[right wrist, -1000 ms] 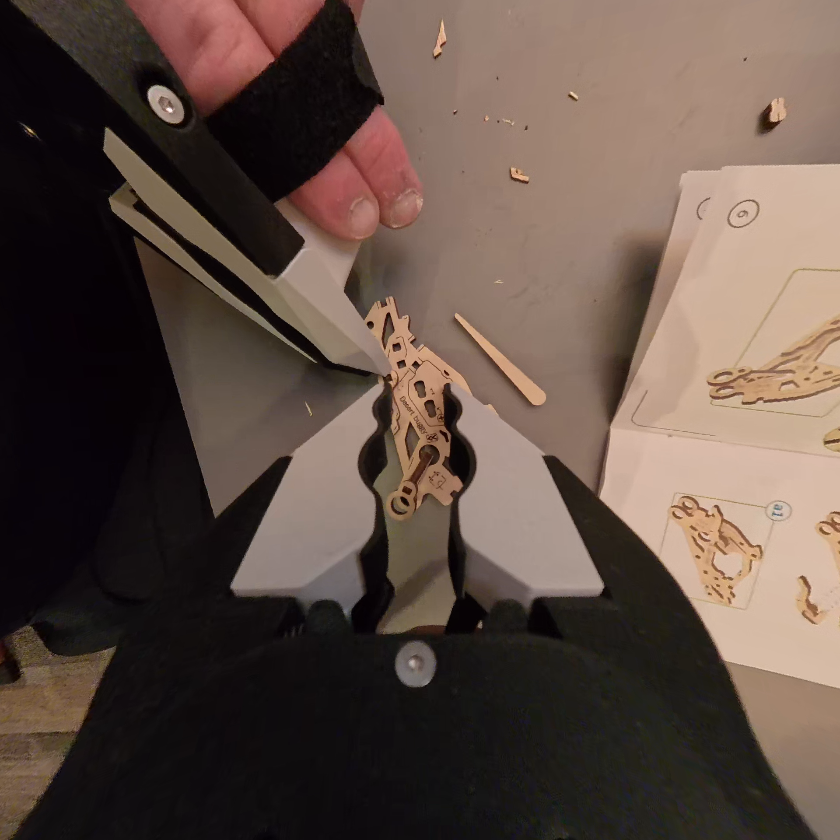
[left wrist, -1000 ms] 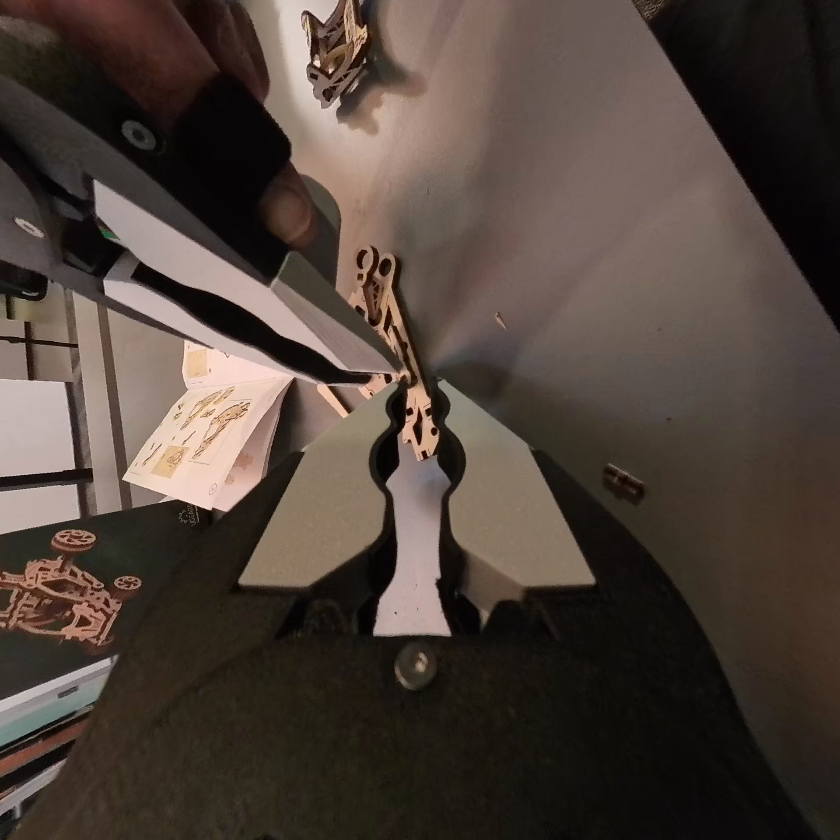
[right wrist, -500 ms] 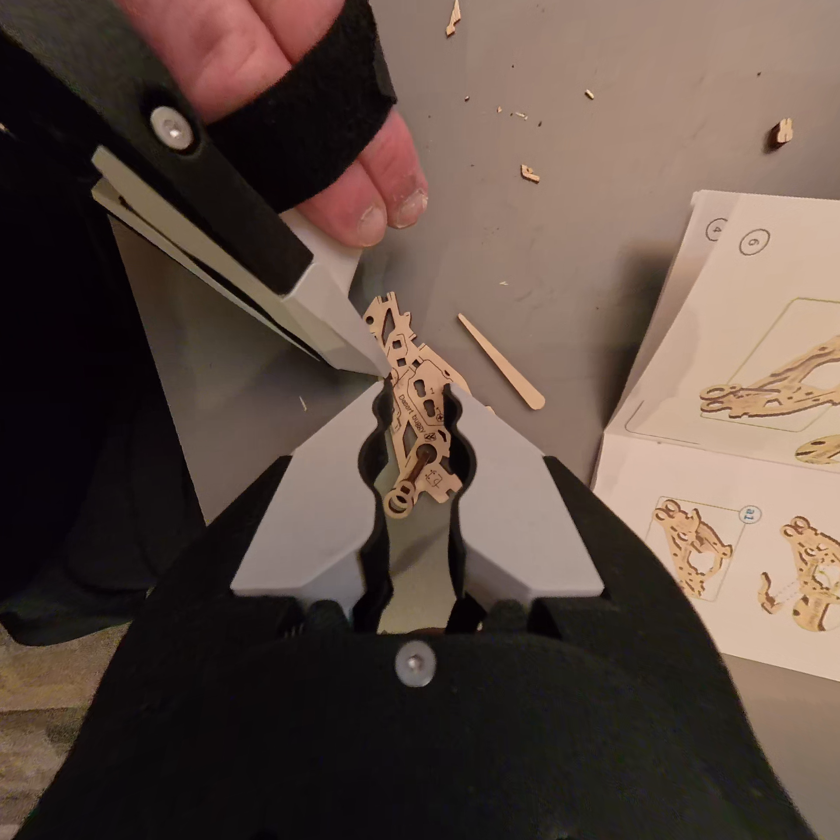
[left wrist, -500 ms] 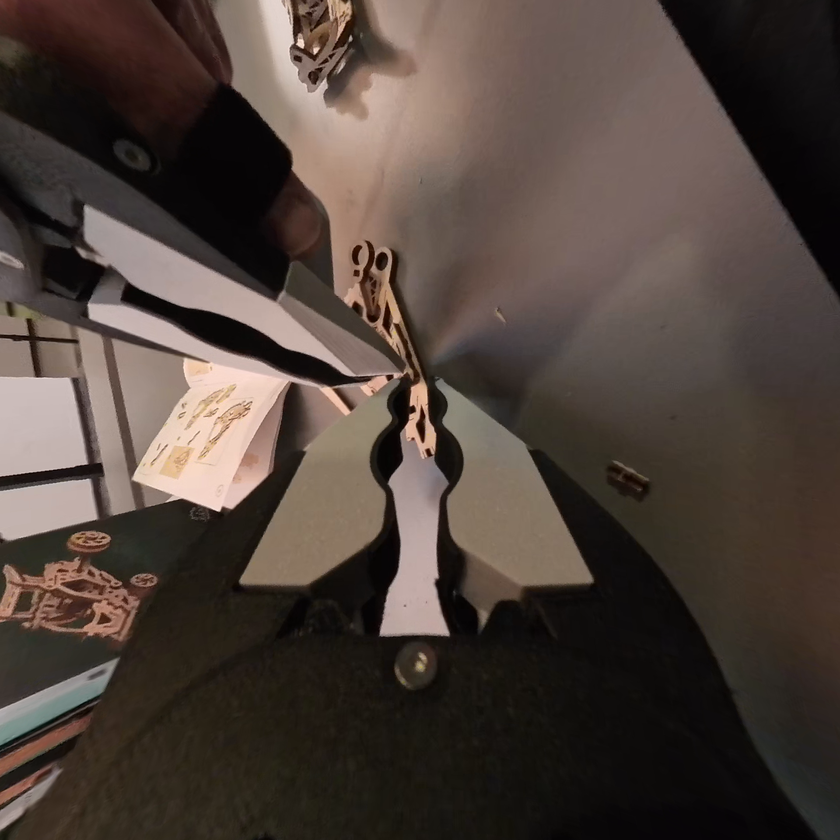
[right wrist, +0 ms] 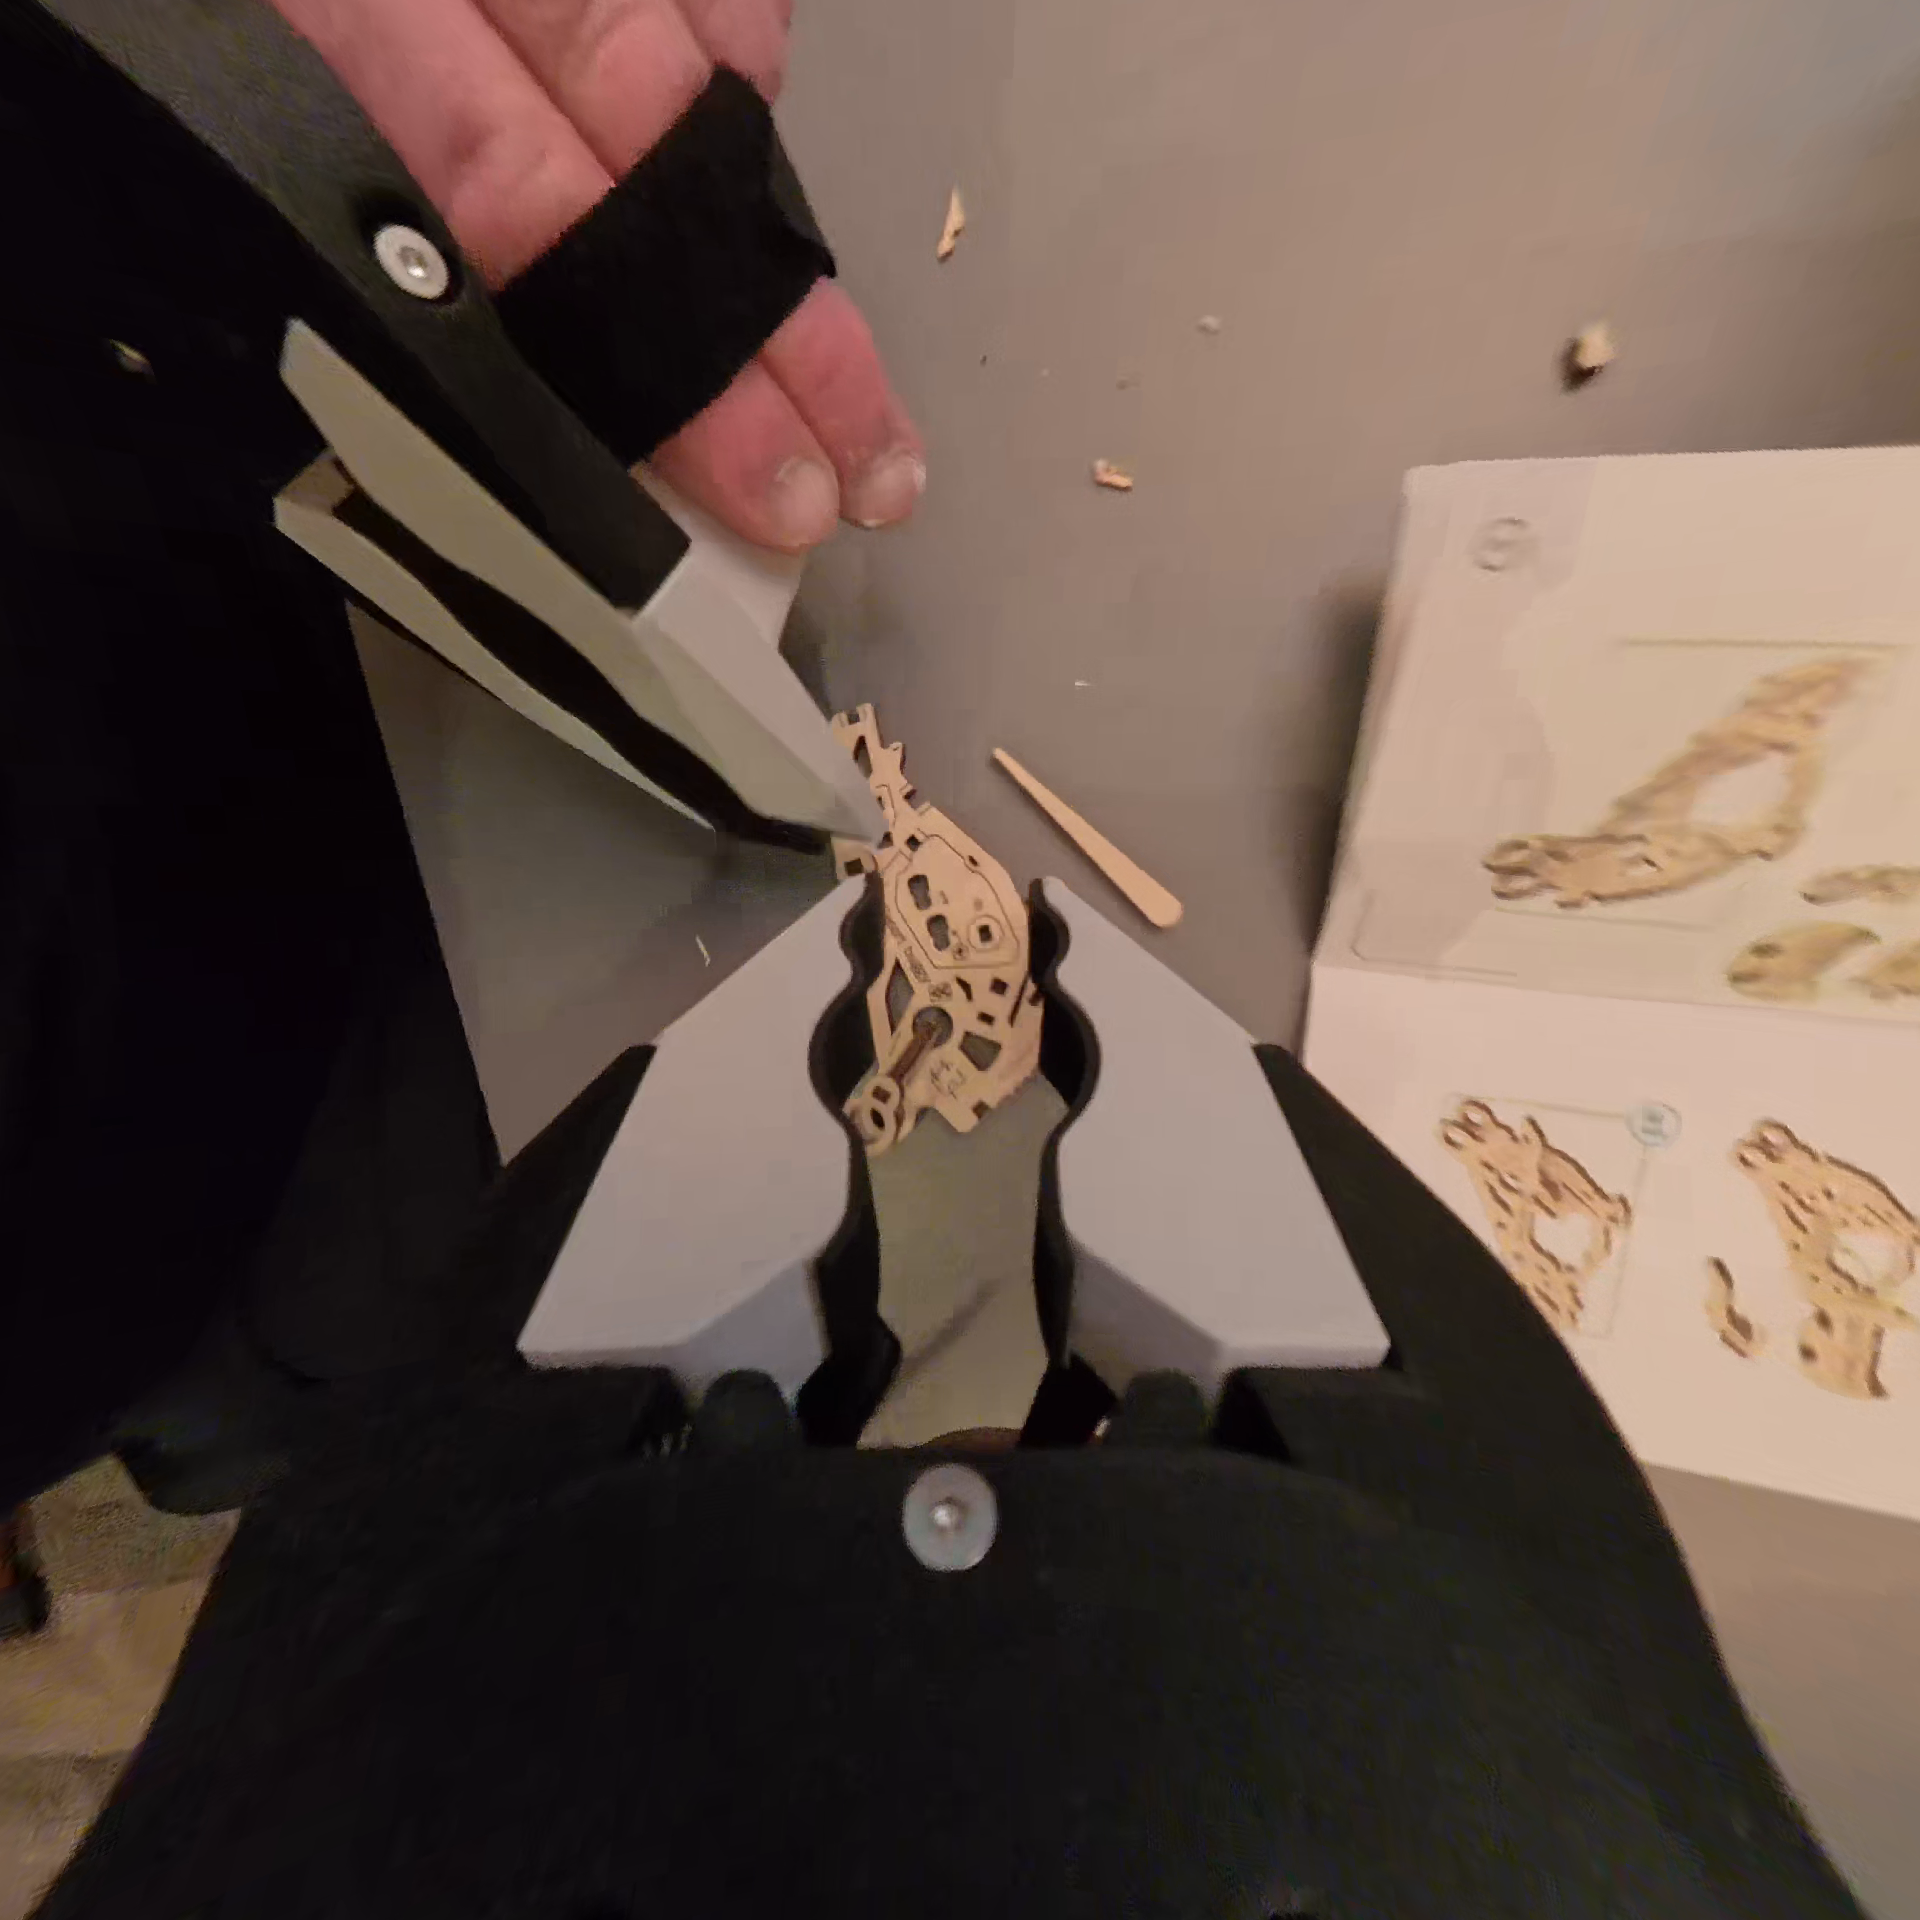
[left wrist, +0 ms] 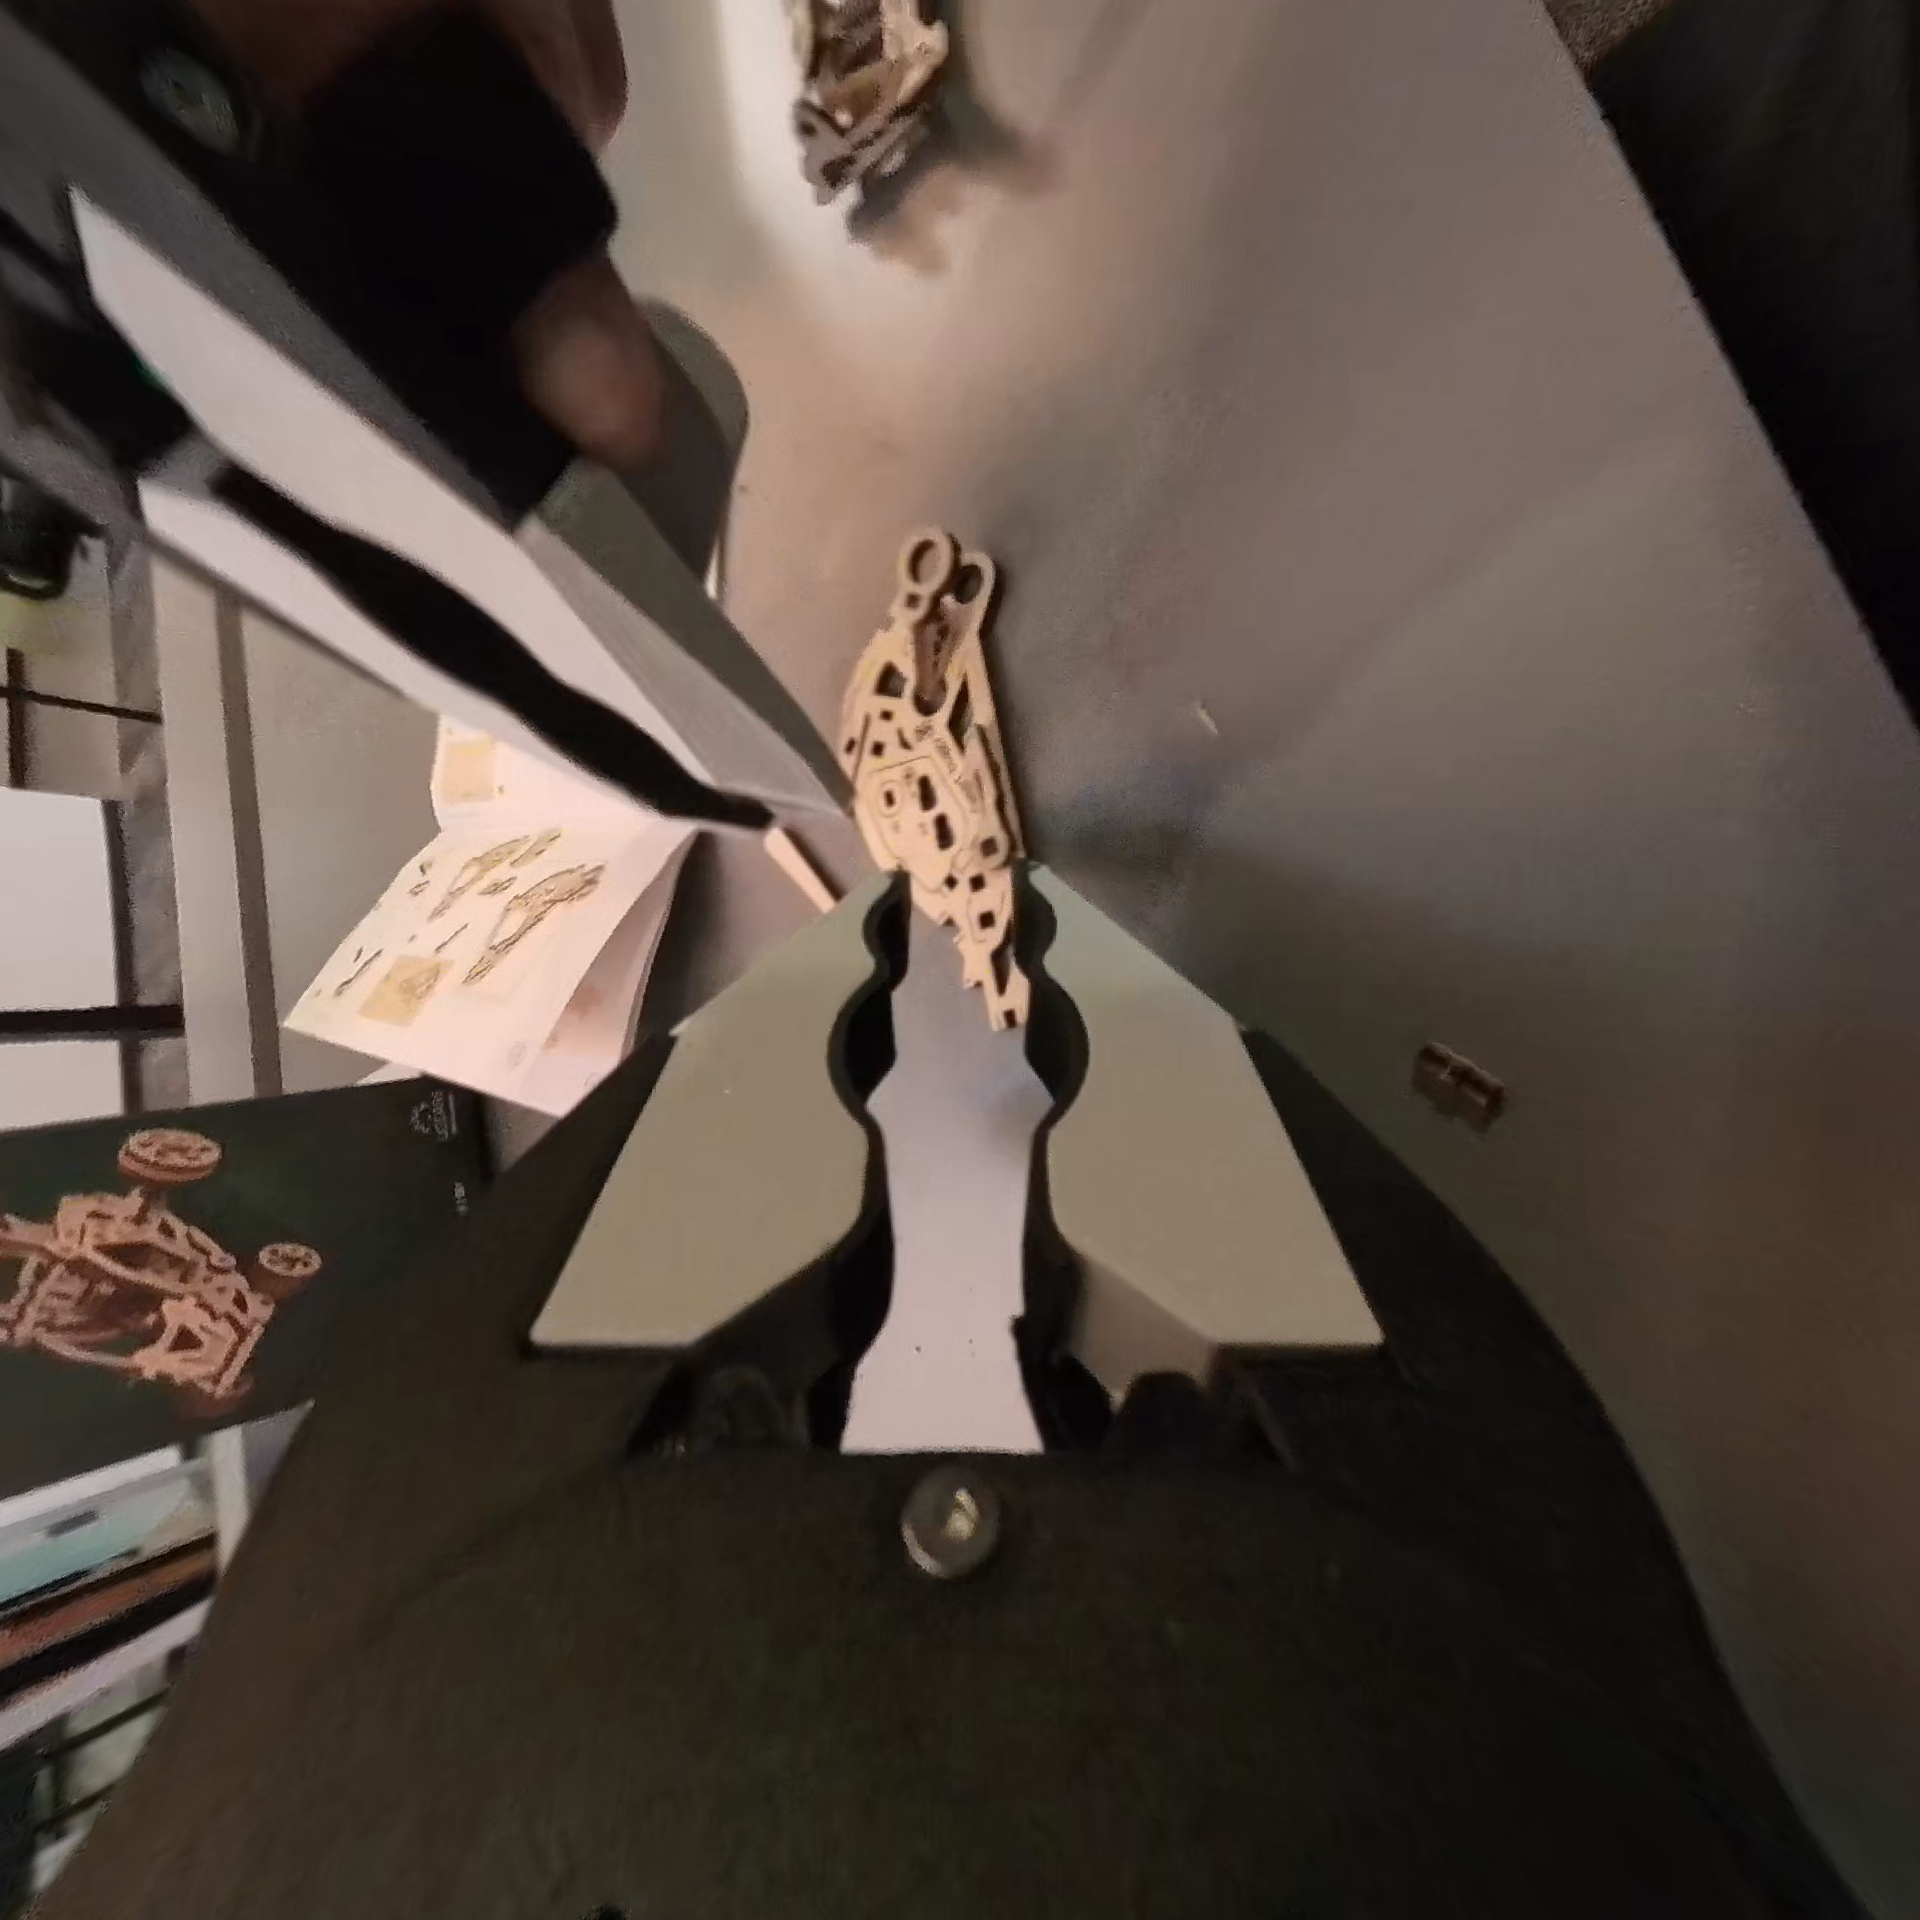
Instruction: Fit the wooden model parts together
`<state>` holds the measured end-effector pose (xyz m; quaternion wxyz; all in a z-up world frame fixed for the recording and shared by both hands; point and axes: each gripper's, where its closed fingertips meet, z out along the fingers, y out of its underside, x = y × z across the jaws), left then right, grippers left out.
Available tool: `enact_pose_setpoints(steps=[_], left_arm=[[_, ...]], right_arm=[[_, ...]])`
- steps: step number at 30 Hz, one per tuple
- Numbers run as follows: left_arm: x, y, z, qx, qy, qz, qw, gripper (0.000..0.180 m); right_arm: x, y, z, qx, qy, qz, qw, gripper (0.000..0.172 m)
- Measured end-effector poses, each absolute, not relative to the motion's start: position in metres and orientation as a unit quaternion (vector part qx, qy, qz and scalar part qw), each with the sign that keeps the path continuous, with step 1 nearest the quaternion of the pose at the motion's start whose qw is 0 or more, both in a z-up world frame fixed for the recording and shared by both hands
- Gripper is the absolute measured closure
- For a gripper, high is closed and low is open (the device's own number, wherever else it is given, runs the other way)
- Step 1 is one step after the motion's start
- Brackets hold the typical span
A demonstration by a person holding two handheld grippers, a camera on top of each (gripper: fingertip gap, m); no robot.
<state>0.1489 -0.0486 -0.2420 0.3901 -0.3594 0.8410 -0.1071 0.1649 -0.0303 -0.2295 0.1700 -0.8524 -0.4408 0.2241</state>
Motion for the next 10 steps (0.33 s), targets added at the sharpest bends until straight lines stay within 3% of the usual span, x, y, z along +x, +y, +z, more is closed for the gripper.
enact_pose_setpoints(steps=[10], left_arm=[[0.133,-0.037,-0.238,-0.466,0.790,-0.162,0.365,0.151]], right_arm=[[0.206,-0.038,-0.178,-0.865,-0.379,0.198,0.263,0.145]])
